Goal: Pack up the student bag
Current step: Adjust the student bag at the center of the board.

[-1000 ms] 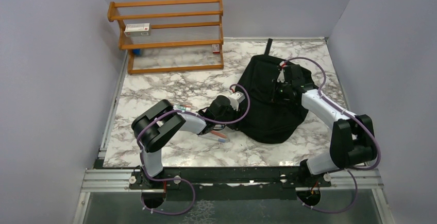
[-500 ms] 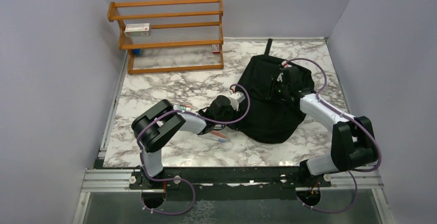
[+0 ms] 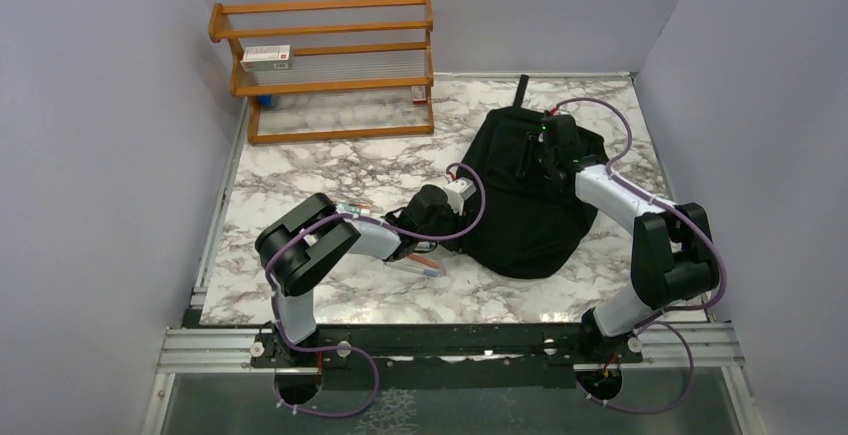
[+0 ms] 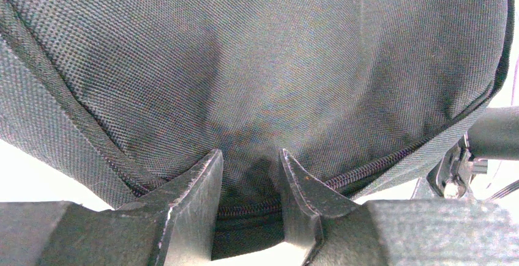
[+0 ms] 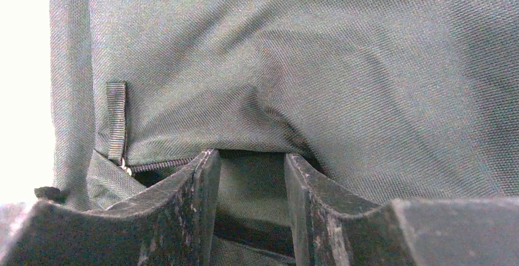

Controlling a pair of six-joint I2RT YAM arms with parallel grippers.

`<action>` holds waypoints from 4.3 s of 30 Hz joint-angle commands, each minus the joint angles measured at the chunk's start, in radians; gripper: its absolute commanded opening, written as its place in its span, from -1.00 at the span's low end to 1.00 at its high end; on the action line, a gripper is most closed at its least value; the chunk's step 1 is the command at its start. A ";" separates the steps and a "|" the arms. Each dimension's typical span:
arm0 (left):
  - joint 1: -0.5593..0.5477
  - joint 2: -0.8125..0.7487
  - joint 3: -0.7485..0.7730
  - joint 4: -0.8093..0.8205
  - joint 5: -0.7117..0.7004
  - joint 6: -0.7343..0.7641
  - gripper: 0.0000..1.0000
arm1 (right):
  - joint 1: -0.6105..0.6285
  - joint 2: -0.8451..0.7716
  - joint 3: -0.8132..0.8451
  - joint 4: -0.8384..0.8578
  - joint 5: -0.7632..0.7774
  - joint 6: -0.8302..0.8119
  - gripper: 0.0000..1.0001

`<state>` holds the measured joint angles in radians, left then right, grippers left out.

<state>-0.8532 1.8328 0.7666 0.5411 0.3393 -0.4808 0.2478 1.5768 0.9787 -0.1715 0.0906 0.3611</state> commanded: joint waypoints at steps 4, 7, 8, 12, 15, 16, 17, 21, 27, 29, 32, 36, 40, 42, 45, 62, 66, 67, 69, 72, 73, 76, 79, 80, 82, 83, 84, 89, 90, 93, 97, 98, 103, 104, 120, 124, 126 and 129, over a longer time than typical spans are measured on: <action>-0.017 0.023 -0.013 -0.116 0.006 0.023 -0.18 | -0.032 0.027 0.033 0.009 0.134 -0.049 0.01; -0.017 0.022 -0.014 -0.119 0.006 0.025 -0.18 | -0.036 -0.002 0.042 0.037 0.147 -0.057 0.03; -0.017 0.021 -0.016 -0.119 0.005 0.025 -0.18 | -0.036 -0.014 0.045 0.047 0.151 -0.060 0.04; -0.017 0.019 -0.018 -0.121 0.005 0.025 -0.18 | -0.037 -0.061 0.043 0.086 0.162 -0.073 0.05; -0.017 0.017 -0.019 -0.121 0.006 0.025 -0.18 | -0.038 -0.094 0.042 0.099 0.163 -0.086 0.05; -0.017 0.017 -0.020 -0.121 0.004 0.026 -0.18 | -0.038 -0.106 0.040 0.105 0.163 -0.092 0.05; -0.017 0.017 -0.021 -0.121 0.004 0.027 -0.19 | -0.038 -0.122 0.036 0.112 0.163 -0.099 0.05; -0.017 0.019 -0.018 -0.121 0.003 0.025 -0.19 | -0.038 -0.171 0.020 0.139 0.162 -0.121 0.06; -0.015 0.015 -0.012 -0.122 0.002 0.022 -0.19 | -0.038 -0.183 0.047 0.061 0.146 -0.155 0.09; -0.013 0.007 -0.006 -0.127 0.002 0.012 -0.19 | -0.038 -0.177 0.065 -0.002 0.137 -0.155 0.12; -0.003 -0.013 0.022 -0.155 0.004 -0.015 -0.19 | -0.038 -0.188 0.065 -0.072 0.107 -0.143 0.15; 0.006 -0.078 0.066 -0.211 -0.016 -0.041 -0.15 | -0.038 -0.224 0.040 -0.136 0.070 -0.128 0.17; 0.008 -0.145 0.169 -0.368 -0.090 -0.041 -0.07 | -0.038 -0.248 0.032 -0.187 0.050 -0.128 0.19; 0.008 -0.176 0.211 -0.441 -0.142 -0.043 -0.03 | -0.038 -0.260 0.030 -0.203 0.049 -0.125 0.19; 0.009 -0.232 0.239 -0.529 -0.225 -0.074 0.08 | -0.038 -0.285 0.014 -0.208 0.046 -0.112 0.19; 0.006 -0.267 0.089 -0.547 -0.260 -0.367 0.73 | -0.038 -0.356 -0.041 -0.216 0.000 -0.079 0.19; 0.008 -0.203 0.119 -0.485 -0.220 -0.369 0.64 | -0.038 -0.363 -0.050 -0.217 0.001 -0.079 0.19; 0.008 -0.191 0.131 -0.474 -0.214 -0.367 0.60 | -0.038 -0.365 -0.053 -0.219 0.000 -0.079 0.19; 0.010 -0.168 0.149 -0.458 -0.206 -0.358 0.47 | -0.038 -0.369 -0.060 -0.218 -0.004 -0.078 0.19; 0.028 -0.131 0.174 -0.460 -0.181 -0.347 0.17 | -0.038 -0.371 -0.069 -0.218 -0.008 -0.076 0.19; 0.040 -0.121 0.176 -0.459 -0.167 -0.345 0.04 | -0.038 -0.372 -0.071 -0.218 -0.007 -0.076 0.19; 0.086 -0.109 0.175 -0.452 -0.125 -0.325 -0.39 | -0.038 -0.375 -0.081 -0.211 0.000 -0.079 0.19; 0.159 -0.096 0.211 -0.489 -0.108 -0.256 -0.76 | -0.038 -0.365 -0.098 -0.196 0.006 -0.090 0.19; 0.182 -0.084 0.241 -0.520 -0.105 -0.224 -0.83 | -0.038 -0.358 -0.100 -0.193 0.008 -0.089 0.19; 0.235 -0.051 0.317 -0.590 -0.093 -0.149 -0.94 | -0.038 -0.349 -0.103 -0.191 0.009 -0.082 0.19; 0.257 -0.023 0.364 -0.633 -0.098 -0.111 -0.97 | -0.038 -0.348 -0.105 -0.186 0.008 -0.079 0.19; 0.277 0.001 0.410 -0.667 -0.102 -0.052 -0.97 | -0.038 -0.351 -0.108 -0.179 0.003 -0.076 0.19; 0.350 0.174 0.726 -0.863 -0.103 0.136 -0.90 | -0.038 -0.357 -0.111 -0.162 -0.029 -0.080 0.19; 0.357 0.212 0.798 -0.898 -0.112 0.168 -0.79 | -0.038 -0.356 -0.109 -0.162 -0.044 -0.085 0.19; 0.377 0.332 1.003 -0.981 -0.136 0.227 -0.52 | -0.038 -0.356 -0.110 -0.160 -0.097 -0.100 0.19; 0.395 0.406 1.174 -1.044 -0.103 0.222 -0.13 | -0.038 -0.375 -0.113 -0.173 -0.121 -0.106 0.19; 0.393 0.393 1.171 -1.043 -0.100 0.214 0.00 | -0.038 -0.383 -0.115 -0.176 -0.116 -0.108 0.19; 0.391 0.234 0.983 -1.010 -0.136 0.135 0.42 | -0.038 -0.412 -0.125 -0.181 -0.103 -0.109 0.19; 0.390 0.187 0.921 -0.986 -0.144 0.111 0.44 | -0.038 -0.412 -0.123 -0.182 -0.103 -0.108 0.19; 0.265 -0.047 0.397 -0.600 -0.087 -0.245 0.40 | -0.038 -0.440 -0.111 -0.187 -0.095 -0.072 0.19; 0.263 -0.018 0.402 -0.585 -0.070 -0.238 0.02 | -0.038 -0.453 -0.123 -0.198 -0.070 -0.074 0.19; 0.266 -0.012 0.410 -0.598 -0.072 -0.216 -0.18 | -0.038 -0.457 -0.127 -0.203 -0.066 -0.074 0.19; 0.288 0.001 0.428 -0.624 -0.062 -0.178 -0.59 | -0.038 -0.460 -0.128 -0.207 -0.063 -0.074 0.19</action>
<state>-0.5880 1.8130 1.1702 -0.0959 0.2409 -0.6945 0.2138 1.1343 0.8635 -0.3607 0.0063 0.2802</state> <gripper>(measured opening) 0.354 0.595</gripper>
